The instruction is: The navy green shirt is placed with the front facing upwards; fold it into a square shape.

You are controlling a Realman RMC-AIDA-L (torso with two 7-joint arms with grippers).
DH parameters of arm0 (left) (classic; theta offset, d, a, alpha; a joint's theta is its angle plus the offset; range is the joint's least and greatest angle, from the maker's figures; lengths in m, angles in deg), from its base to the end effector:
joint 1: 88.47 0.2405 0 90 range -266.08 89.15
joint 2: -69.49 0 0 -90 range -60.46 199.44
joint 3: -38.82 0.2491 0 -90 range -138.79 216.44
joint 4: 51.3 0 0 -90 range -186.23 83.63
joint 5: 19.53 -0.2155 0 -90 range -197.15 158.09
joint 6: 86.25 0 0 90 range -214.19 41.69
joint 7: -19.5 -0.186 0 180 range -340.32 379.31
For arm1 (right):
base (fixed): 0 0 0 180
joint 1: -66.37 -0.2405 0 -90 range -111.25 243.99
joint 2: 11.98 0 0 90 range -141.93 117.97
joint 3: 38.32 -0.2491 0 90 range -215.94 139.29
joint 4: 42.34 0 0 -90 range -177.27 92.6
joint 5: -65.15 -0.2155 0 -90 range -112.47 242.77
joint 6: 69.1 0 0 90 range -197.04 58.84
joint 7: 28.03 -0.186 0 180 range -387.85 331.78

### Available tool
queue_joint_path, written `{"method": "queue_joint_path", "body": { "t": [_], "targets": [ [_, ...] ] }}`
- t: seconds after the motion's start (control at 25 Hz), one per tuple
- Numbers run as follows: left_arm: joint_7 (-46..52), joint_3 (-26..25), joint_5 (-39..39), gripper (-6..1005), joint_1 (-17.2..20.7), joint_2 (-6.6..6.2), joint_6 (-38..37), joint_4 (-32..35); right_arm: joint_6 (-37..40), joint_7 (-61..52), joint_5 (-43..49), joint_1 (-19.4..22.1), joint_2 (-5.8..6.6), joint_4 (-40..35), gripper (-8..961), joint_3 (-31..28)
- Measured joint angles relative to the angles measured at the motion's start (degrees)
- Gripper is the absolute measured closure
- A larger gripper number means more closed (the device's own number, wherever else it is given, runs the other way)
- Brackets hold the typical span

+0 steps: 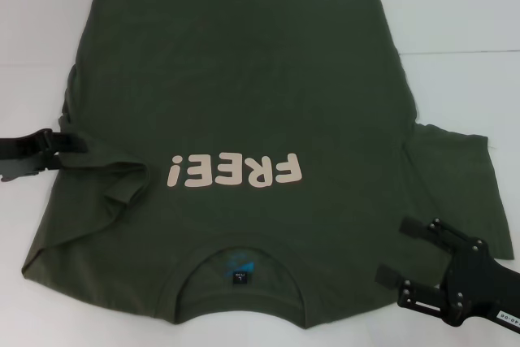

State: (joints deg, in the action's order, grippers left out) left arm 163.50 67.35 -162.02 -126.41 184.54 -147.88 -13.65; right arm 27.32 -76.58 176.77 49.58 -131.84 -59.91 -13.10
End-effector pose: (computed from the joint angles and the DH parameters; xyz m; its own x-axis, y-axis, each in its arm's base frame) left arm -0.3368 0.4237 0.0224 0.0493 0.8014 0.5961 0.9788 0.0799 -0.1884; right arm 0.2963 0.2490 -0.0545 0.6469 -0.2196 -0.7302 -0.5346 -0.8135 -0.2290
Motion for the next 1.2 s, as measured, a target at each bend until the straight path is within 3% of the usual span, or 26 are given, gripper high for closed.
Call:
{"method": "queue_joint_path", "body": {
  "t": [1.2],
  "targets": [
    [-0.1, 3.2, -0.1, 430, 0.3, 0.75, 4.4, -0.4, 0.1, -0.2, 0.0, 0.1, 0.00, 0.0, 29, 0.0]
  ]
}}
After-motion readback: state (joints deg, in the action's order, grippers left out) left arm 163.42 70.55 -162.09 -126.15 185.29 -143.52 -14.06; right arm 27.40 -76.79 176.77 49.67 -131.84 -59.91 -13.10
